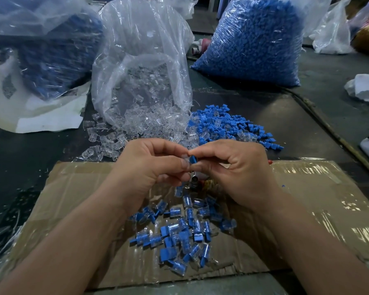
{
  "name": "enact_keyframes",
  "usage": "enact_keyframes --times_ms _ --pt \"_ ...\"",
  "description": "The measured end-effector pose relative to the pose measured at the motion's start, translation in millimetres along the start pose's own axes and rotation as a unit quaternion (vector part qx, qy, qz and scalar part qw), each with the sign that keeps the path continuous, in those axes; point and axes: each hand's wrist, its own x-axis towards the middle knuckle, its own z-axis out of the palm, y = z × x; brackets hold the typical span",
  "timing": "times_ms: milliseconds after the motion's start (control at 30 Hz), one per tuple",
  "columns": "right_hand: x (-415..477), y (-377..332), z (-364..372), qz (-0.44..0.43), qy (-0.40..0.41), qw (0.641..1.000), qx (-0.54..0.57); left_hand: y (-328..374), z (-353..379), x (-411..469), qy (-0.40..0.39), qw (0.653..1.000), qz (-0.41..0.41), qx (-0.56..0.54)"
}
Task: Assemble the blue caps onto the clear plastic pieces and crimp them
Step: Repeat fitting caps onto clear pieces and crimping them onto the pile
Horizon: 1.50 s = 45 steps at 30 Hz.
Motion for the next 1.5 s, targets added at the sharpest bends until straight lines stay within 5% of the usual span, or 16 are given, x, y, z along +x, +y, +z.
enact_keyframes --times_ms 500,667,867,1000,1500 --pt "1 -3 -3 -0.004 -0.023 1.000 -0.019 -4 1 0 -0.002 0.999 0.021 0.030" --pt "4 3 -24 0.122 -0.075 0.989 -0.035 -4 -2 1 0.038 0.996 0.068 0.034" --pt "1 17 -54 0.259 -0.251 0.928 -0.092 -3 -5 3 0.057 0.994 0.085 0.043" --pt "-3 20 -46 0.225 -0.399 0.864 -0.207 -4 -6 5 0.062 0.994 0.081 0.040" --pt "1 15 -32 0.176 -0.291 0.891 -0.300 -6 -7 6 0.081 0.991 0.102 0.041"
